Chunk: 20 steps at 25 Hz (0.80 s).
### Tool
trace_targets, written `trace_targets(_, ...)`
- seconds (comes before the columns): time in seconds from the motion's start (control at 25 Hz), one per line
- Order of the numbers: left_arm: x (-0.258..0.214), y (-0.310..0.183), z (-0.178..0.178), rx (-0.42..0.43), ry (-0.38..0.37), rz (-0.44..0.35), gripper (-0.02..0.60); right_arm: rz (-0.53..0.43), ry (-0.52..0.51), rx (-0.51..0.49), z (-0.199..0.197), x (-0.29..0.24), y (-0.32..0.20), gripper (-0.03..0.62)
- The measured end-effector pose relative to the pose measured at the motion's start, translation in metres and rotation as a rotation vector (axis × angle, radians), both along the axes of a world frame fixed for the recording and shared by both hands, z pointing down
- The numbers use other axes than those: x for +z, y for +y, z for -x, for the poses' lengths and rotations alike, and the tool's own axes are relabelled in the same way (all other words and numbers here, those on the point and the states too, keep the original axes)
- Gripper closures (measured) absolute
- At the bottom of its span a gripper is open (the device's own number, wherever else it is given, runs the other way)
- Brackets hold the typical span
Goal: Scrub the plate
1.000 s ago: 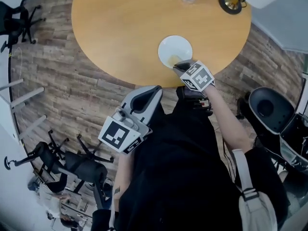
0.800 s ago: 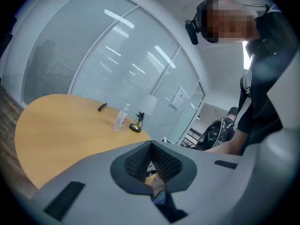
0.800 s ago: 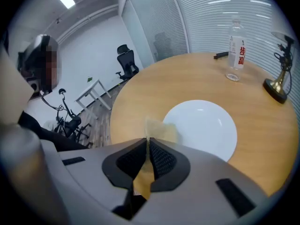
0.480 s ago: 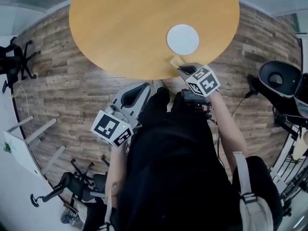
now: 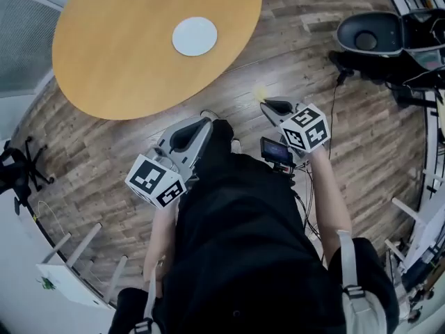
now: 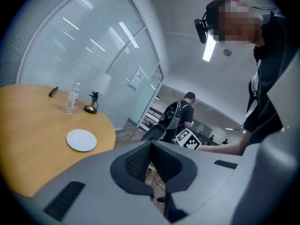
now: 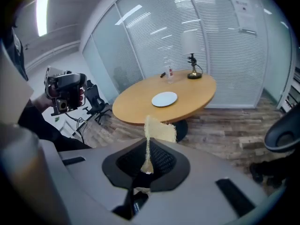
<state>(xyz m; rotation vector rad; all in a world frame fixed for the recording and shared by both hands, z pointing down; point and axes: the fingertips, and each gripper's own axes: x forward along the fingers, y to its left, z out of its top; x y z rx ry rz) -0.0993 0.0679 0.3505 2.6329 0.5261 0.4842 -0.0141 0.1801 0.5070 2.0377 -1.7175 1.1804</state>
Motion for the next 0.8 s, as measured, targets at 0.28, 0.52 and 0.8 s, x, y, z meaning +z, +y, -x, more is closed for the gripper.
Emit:
trace_targets(0.28,0.0,0.084,0.079,0.097,-0.031,-0.03,0.569,-0.022,-0.028,0.154,0.079,-0.001,0.124,0.568)
trace_targets(0.52,-0.008,0.081,0.116,0.087,-0.012,-0.04,0.569,-0.123,0.057,0.195,0.12,-0.056,0.134,0.568)
trace_targets(0.8,-0.053,0.043,0.147,0.13,0.079,-0.066,0.569,-0.264,0.16,0.206,0.15,-0.139,0.074,0.568)
